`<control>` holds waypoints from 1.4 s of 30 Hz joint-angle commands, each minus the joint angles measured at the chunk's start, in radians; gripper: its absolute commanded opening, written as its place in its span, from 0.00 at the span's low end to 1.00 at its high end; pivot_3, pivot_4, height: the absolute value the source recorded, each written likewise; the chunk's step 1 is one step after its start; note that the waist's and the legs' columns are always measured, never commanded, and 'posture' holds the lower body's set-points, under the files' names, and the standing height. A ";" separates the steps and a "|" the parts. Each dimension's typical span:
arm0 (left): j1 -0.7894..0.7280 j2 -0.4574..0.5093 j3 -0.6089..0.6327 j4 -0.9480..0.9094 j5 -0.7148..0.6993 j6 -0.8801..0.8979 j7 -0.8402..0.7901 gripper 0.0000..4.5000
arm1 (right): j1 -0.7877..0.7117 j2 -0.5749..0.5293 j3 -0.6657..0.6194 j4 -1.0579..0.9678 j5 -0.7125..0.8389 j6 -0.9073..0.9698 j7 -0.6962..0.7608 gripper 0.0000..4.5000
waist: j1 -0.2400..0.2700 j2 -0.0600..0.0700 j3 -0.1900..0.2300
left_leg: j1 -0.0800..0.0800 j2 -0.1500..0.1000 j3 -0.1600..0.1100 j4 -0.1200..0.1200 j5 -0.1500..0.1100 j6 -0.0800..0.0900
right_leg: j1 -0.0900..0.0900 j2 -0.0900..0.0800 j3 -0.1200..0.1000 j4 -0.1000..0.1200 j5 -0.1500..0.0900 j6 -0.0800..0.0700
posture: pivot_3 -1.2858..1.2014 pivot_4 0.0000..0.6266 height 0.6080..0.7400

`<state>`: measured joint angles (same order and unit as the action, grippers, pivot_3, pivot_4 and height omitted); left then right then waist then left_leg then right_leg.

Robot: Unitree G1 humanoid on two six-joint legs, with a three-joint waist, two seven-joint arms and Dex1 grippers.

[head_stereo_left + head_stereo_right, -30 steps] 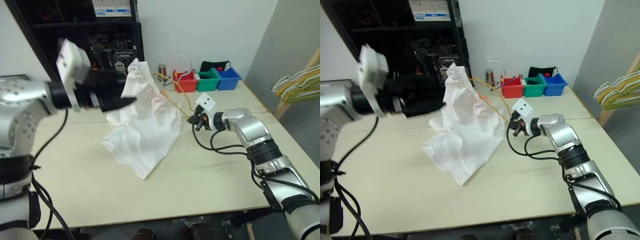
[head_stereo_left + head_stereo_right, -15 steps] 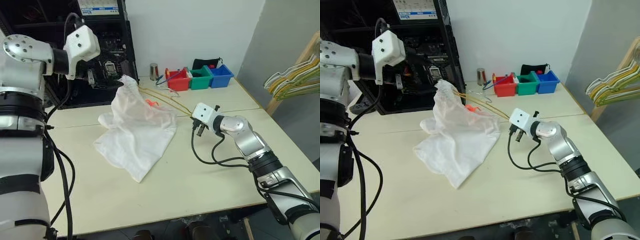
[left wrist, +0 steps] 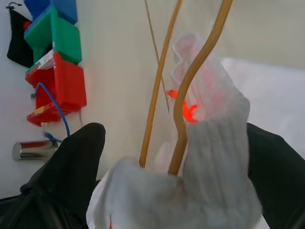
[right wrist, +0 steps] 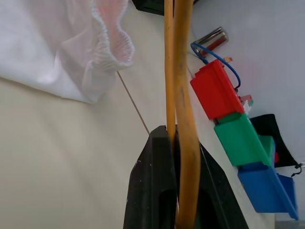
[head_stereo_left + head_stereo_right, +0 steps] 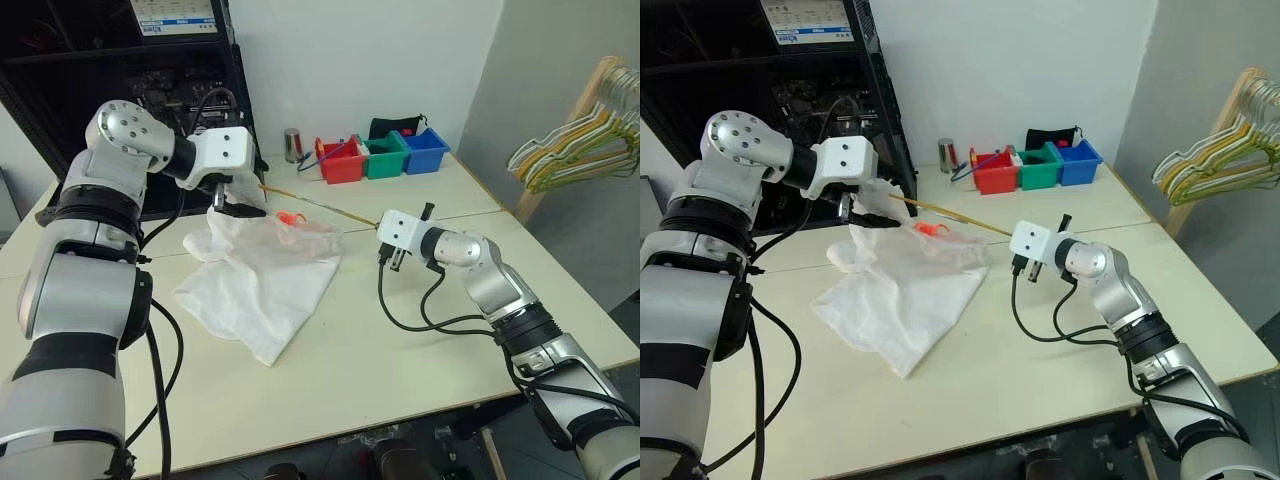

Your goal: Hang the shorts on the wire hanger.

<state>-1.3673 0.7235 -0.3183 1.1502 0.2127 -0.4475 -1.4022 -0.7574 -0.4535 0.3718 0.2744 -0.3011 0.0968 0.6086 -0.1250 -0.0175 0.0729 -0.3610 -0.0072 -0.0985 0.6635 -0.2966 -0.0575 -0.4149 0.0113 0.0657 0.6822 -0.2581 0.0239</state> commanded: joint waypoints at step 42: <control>0.034 -0.033 0.045 -0.005 0.055 -0.036 0.120 0.05 | 0.007 0.006 -0.022 -0.155 -0.011 0.093 0.103 0.11 | -0.030 -0.001 -0.001 | 0.000 0.000 -0.001 0.003 0.000 0.000 | 0.001 0.000 0.000 0.002 0.001 0.000 | 0.47 0.00 1.00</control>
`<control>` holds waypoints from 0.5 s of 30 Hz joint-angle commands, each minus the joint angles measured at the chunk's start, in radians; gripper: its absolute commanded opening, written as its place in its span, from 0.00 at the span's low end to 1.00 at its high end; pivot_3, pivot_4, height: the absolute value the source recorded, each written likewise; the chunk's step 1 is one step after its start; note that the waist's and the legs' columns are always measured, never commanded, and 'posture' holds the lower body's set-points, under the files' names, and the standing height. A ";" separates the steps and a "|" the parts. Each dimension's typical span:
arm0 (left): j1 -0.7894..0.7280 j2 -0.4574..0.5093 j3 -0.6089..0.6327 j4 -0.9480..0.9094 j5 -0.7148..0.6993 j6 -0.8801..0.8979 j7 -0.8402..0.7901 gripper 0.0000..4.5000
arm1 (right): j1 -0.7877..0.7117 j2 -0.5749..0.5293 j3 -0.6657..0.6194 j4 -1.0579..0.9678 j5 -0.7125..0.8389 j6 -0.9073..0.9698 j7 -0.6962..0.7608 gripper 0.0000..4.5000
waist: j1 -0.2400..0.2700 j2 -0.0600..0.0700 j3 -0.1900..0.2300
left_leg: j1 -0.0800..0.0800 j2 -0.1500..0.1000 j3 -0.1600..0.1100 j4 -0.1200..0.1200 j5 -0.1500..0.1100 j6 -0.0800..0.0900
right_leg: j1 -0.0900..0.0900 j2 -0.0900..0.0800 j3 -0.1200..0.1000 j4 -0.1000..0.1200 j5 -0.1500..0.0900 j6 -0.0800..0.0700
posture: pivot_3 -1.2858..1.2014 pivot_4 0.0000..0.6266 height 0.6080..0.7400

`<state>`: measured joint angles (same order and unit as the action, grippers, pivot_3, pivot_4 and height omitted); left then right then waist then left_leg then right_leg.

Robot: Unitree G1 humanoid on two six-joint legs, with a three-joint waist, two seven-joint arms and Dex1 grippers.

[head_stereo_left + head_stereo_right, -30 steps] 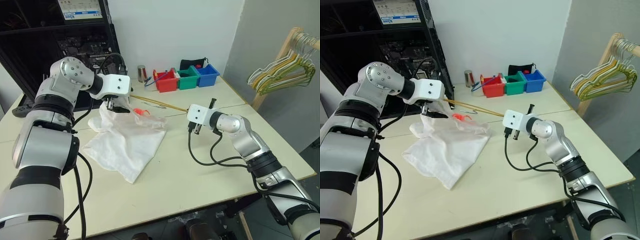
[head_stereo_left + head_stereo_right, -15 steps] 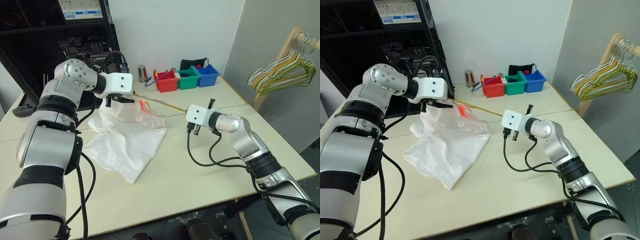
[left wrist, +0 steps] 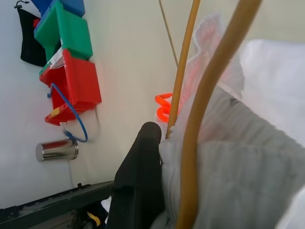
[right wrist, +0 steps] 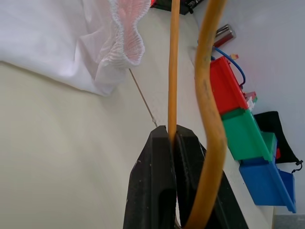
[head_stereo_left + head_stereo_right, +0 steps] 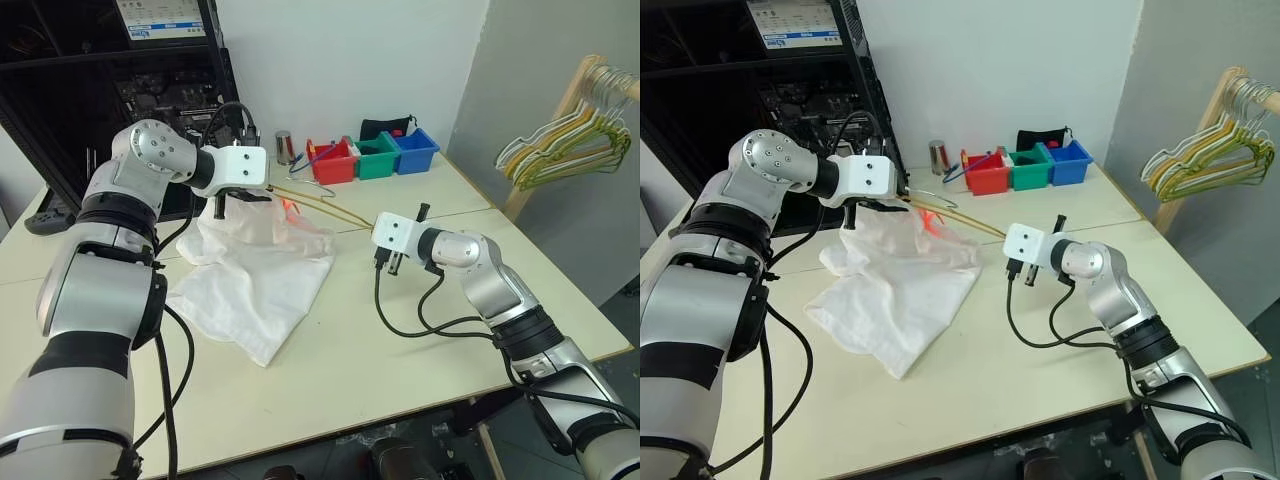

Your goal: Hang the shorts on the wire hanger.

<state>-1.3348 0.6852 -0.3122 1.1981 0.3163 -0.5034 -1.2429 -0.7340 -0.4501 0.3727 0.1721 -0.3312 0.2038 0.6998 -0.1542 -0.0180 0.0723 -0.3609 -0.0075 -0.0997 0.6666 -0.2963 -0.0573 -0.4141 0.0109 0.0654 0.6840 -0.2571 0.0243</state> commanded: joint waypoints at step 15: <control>0.165 0.080 0.041 -0.216 -0.057 -0.012 -0.049 0.05 | -0.004 -0.088 -0.080 -0.080 0.070 0.041 0.097 0.89 | -0.012 0.000 0.000 | 0.000 -0.001 -0.002 0.011 0.000 0.000 | 0.001 -0.001 -0.001 0.012 0.000 0.000 | 0.47 0.00 1.00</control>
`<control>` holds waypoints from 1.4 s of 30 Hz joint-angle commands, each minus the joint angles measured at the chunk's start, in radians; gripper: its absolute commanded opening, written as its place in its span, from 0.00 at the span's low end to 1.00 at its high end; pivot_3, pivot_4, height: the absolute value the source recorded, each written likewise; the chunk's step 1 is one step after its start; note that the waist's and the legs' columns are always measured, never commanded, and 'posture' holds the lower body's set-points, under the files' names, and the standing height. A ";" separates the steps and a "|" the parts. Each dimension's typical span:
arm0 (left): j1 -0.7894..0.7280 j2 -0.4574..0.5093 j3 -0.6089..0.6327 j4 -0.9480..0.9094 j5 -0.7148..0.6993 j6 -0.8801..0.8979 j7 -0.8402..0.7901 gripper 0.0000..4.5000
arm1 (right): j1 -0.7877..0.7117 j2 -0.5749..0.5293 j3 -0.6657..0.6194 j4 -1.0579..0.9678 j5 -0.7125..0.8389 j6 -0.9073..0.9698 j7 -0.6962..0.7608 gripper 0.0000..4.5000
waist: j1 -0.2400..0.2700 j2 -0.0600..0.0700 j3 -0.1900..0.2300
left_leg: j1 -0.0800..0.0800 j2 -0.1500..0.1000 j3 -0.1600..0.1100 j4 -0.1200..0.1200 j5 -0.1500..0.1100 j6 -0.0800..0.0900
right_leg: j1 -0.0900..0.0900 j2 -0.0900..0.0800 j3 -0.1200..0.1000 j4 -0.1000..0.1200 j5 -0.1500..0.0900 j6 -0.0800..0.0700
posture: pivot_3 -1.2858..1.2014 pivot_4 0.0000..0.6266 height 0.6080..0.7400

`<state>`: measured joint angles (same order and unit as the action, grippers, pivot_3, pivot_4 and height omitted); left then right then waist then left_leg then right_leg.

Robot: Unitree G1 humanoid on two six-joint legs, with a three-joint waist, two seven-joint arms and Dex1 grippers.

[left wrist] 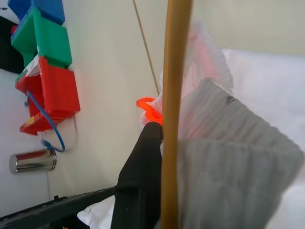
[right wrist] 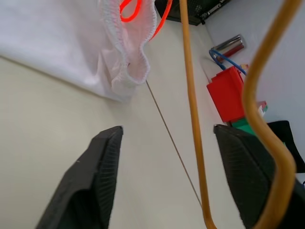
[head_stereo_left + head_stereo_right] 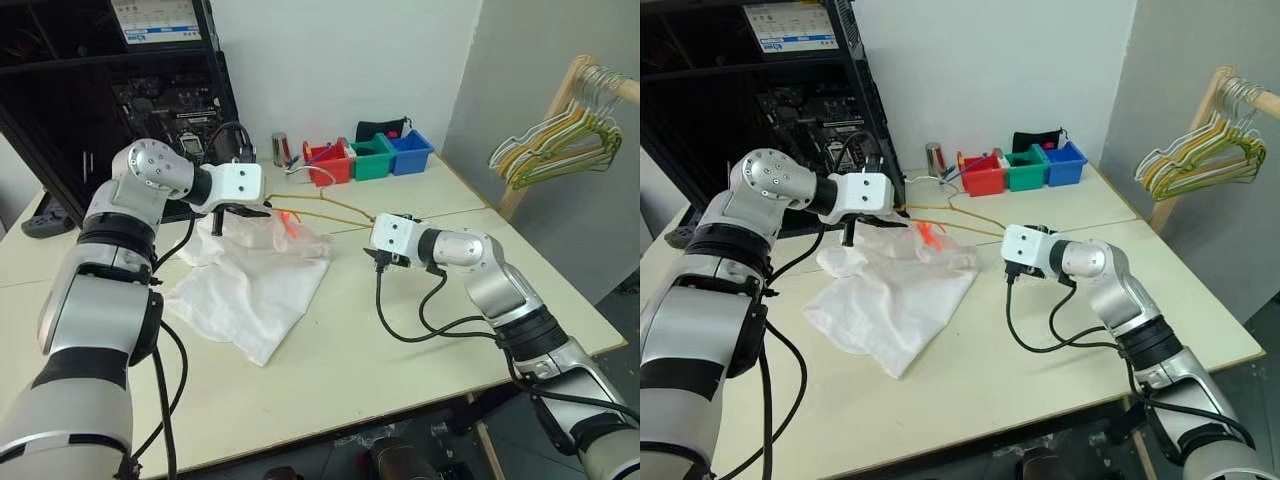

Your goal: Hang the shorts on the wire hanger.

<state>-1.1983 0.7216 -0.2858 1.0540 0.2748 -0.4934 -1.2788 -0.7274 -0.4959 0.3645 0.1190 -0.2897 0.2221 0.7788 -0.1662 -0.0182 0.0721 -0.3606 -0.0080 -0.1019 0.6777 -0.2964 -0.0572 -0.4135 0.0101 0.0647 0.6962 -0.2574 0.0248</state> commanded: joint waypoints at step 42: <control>0.563 0.310 0.333 -0.944 -0.459 0.904 -0.004 0.05 | -0.274 0.433 -0.075 0.733 0.228 -0.213 0.087 0.82 | 0.036 -0.003 -0.003 | 0.006 0.000 -0.006 -0.001 0.000 0.000 | 0.005 0.001 -0.003 0.002 0.000 -0.001 | 0.52 0.00 1.00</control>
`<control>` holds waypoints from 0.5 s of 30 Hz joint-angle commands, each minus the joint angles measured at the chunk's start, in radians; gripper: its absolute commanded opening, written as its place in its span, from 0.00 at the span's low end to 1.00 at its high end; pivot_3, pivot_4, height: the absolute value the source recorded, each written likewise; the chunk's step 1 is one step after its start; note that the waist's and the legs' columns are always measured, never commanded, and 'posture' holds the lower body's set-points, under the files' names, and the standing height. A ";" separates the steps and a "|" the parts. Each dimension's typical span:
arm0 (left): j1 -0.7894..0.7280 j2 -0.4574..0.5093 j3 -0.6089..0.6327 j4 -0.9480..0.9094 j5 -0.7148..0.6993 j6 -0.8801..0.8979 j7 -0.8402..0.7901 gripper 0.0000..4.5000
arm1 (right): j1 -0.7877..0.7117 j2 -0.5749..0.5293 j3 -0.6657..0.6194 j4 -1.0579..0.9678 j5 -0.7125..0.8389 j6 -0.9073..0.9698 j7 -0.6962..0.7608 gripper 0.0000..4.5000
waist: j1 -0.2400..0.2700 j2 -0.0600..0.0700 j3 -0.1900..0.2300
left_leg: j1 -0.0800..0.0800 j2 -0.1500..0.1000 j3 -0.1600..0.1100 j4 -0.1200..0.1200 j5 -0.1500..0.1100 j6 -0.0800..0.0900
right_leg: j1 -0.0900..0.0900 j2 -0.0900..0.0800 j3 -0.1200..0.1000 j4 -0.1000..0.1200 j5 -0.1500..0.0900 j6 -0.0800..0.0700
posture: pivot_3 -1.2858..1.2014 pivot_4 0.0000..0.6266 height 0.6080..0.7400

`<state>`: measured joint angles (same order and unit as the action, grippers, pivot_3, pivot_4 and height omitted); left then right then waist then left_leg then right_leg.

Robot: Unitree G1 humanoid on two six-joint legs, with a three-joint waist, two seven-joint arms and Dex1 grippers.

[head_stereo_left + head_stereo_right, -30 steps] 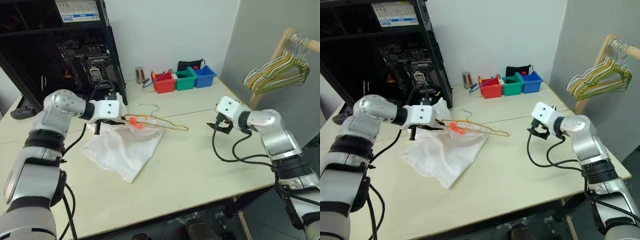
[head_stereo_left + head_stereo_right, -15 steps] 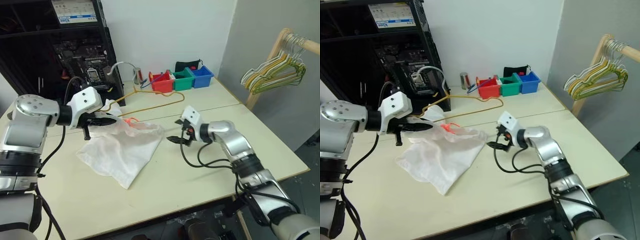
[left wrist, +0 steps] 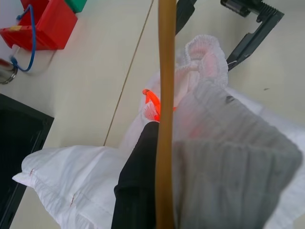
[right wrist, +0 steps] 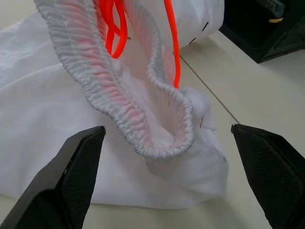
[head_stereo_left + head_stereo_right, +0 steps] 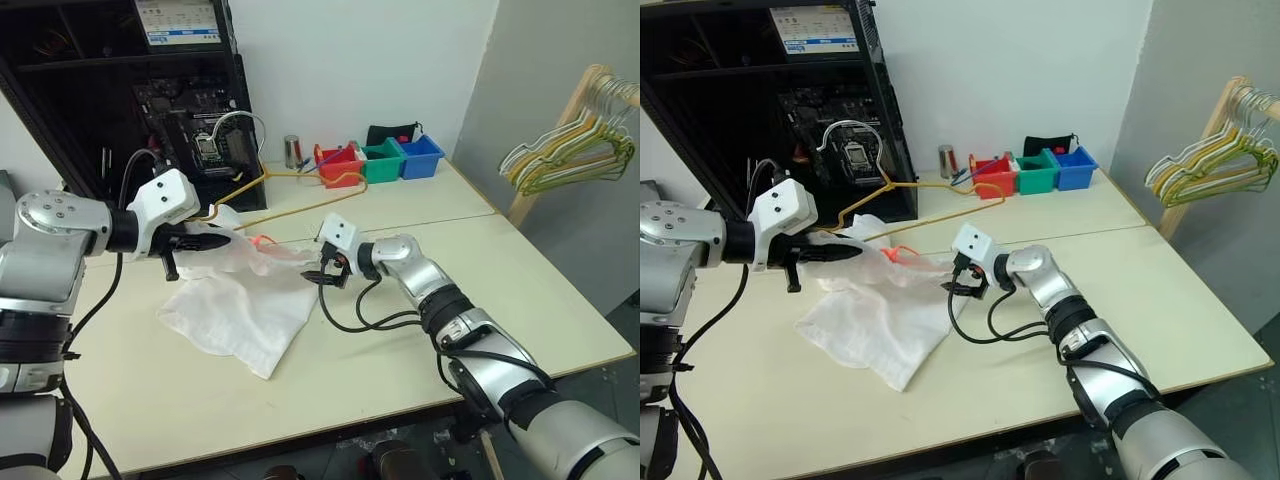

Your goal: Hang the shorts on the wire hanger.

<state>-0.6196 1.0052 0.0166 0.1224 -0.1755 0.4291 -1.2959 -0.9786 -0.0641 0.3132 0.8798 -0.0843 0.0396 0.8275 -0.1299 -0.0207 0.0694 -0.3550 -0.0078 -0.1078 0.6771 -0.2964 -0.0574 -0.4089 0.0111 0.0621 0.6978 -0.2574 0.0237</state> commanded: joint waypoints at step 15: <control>-0.055 0.014 0.003 0.031 0.001 -0.053 0.016 0.05 | -0.009 0.025 -0.032 -0.069 0.032 -0.017 0.051 0.06 | -0.002 0.000 0.000 | 0.000 0.000 0.000 0.000 0.000 0.000 | 0.000 0.001 0.000 0.000 0.000 0.000 | 0.52 0.00 1.00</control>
<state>-0.6411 1.0097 0.0070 0.1559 -0.1746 0.3916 -1.2933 -0.9759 -0.0423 0.2948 0.8574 -0.0610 0.0302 0.8730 -0.1319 -0.0207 0.0694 -0.3548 -0.0076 -0.1078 0.6770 -0.2964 -0.0574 -0.4089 0.0116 0.0621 0.6978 -0.2574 0.0237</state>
